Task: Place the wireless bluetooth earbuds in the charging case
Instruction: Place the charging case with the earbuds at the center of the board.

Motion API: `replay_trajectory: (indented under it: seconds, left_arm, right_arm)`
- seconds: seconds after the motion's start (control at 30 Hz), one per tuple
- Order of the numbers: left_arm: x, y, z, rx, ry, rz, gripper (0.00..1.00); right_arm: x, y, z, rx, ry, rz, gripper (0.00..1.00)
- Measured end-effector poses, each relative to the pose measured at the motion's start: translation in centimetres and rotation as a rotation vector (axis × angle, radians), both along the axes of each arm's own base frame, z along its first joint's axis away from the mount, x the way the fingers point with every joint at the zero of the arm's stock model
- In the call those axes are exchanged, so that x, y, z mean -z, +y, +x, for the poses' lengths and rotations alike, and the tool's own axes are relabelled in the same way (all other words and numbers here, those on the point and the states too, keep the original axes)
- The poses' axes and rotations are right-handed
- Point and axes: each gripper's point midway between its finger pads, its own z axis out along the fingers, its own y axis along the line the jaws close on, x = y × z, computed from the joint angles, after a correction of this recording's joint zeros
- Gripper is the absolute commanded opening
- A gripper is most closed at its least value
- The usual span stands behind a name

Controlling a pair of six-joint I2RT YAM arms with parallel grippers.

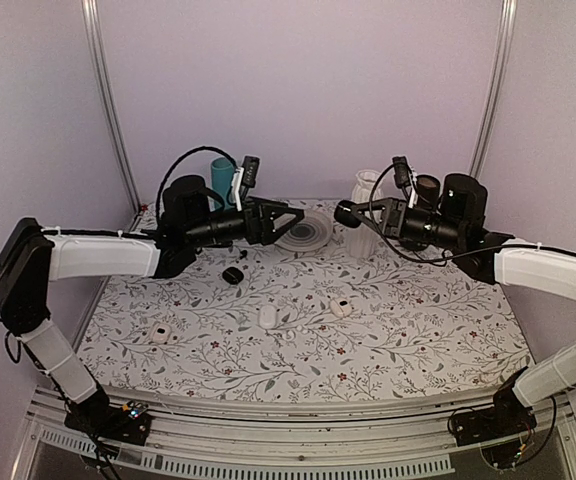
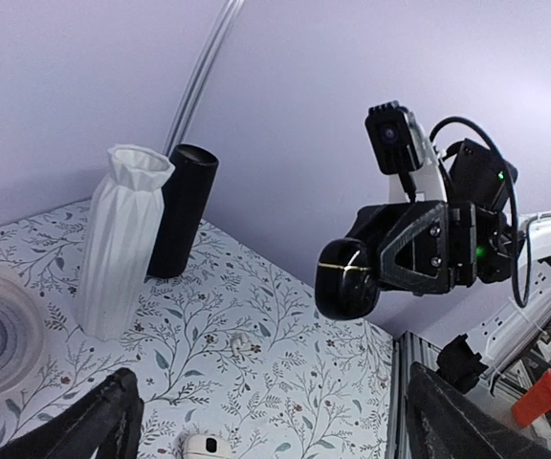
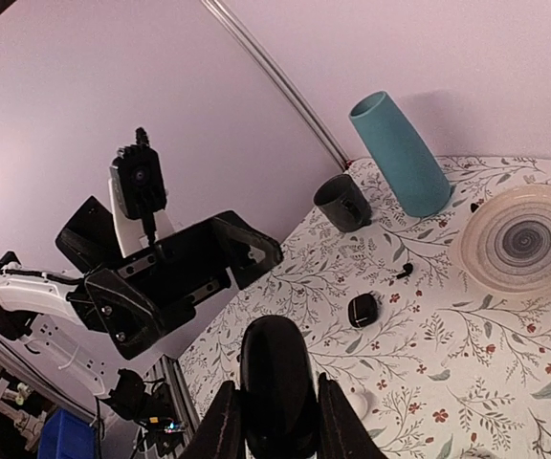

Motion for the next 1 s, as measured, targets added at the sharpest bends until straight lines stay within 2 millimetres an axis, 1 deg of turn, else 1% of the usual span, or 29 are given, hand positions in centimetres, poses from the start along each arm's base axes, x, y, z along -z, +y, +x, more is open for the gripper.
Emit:
replay_trajectory:
  seconds: [0.1, 0.27, 0.5, 0.63, 0.67, 0.83, 1.0]
  left_arm:
    - [-0.3, 1.3, 0.6, -0.053, -0.006, 0.003, 0.96]
    - [-0.7, 3.0, 1.5, -0.116, -0.013, 0.006, 0.96]
    - [-0.5, 4.3, 1.3, -0.146, -0.008, 0.013, 0.96]
    - [-0.8, 4.6, 1.0, -0.148, -0.013, 0.01, 0.96]
    - [-0.8, 4.8, 0.9, -0.148, -0.015, 0.009, 0.96]
    - [-1.2, 5.5, 0.4, -0.152, -0.023, 0.005, 0.96]
    - [-1.3, 5.8, 0.2, -0.148, -0.025, 0.003, 0.96]
  right_arm:
    - [1.2, -0.8, 0.6, 0.048, 0.032, -0.01, 0.03]
    - [2.6, -2.0, 1.8, 0.13, 0.084, -0.015, 0.03]
    - [5.0, -4.4, 3.9, 0.265, 0.178, -0.034, 0.03]
    - [8.3, -5.7, 5.3, 0.342, 0.271, -0.082, 0.03]
    - [9.7, -6.1, 5.7, 0.364, 0.306, -0.102, 0.03]
    - [14.7, -7.9, 6.8, 0.447, 0.438, -0.182, 0.03]
    - [18.0, -10.2, 8.2, 0.508, 0.526, -0.223, 0.03]
